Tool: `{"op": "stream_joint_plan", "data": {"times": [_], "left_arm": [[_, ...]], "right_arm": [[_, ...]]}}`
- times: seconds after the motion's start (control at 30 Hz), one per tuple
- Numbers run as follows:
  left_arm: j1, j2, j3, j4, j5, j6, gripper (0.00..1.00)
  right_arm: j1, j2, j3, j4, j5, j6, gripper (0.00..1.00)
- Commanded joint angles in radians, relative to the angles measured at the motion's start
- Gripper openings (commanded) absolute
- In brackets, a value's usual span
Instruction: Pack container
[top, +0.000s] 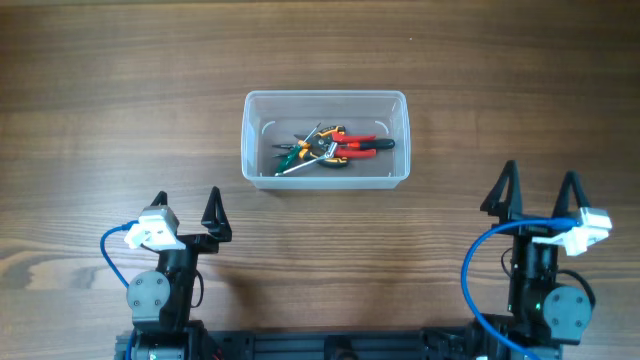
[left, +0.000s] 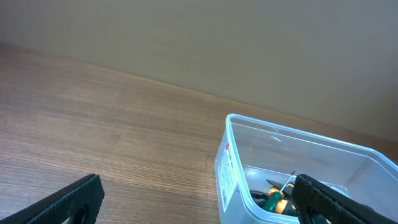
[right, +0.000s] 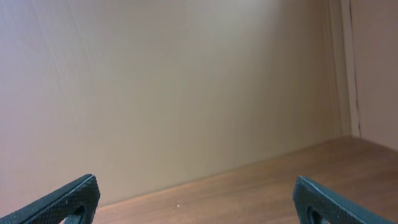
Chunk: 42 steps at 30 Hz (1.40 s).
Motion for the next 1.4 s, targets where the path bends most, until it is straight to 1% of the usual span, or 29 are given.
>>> {"op": "stream_joint_plan", "data": {"times": [0.0, 0.27, 0.47, 0.67, 0.87, 0.93, 1.17, 1.37], "left_arm": [[0.006, -0.010, -0.005, -0.006, -0.005, -0.010, 1.00], [0.006, -0.010, -0.005, -0.006, -0.005, -0.010, 1.00], [0.006, -0.010, -0.005, -0.006, -0.005, -0.010, 1.00], [0.006, -0.010, -0.005, -0.006, -0.005, -0.010, 1.00], [0.006, -0.010, -0.005, -0.006, -0.005, -0.010, 1.00], [0.006, -0.010, -0.005, -0.006, -0.005, -0.010, 1.00], [0.006, -0.010, -0.005, -0.006, -0.005, -0.010, 1.00], [0.006, -0.010, -0.005, -0.006, -0.005, -0.010, 1.00]], "right_arm": [[0.004, -0.073, -0.035, 0.002, -0.026, -0.018, 0.99], [0.005, -0.095, -0.044, -0.032, -0.026, -0.018, 1.00], [0.005, -0.095, -0.061, -0.109, -0.027, -0.016, 1.00], [0.005, -0.095, -0.121, -0.121, -0.026, 0.066, 1.00], [0.024, -0.095, -0.161, -0.121, -0.026, 0.077, 1.00], [0.042, -0.095, -0.166, -0.157, -0.023, 0.077, 1.00], [0.089, -0.095, -0.166, -0.158, -0.025, -0.042, 1.00], [0.089, -0.095, -0.166, -0.161, -0.051, -0.054, 1.00]]}}
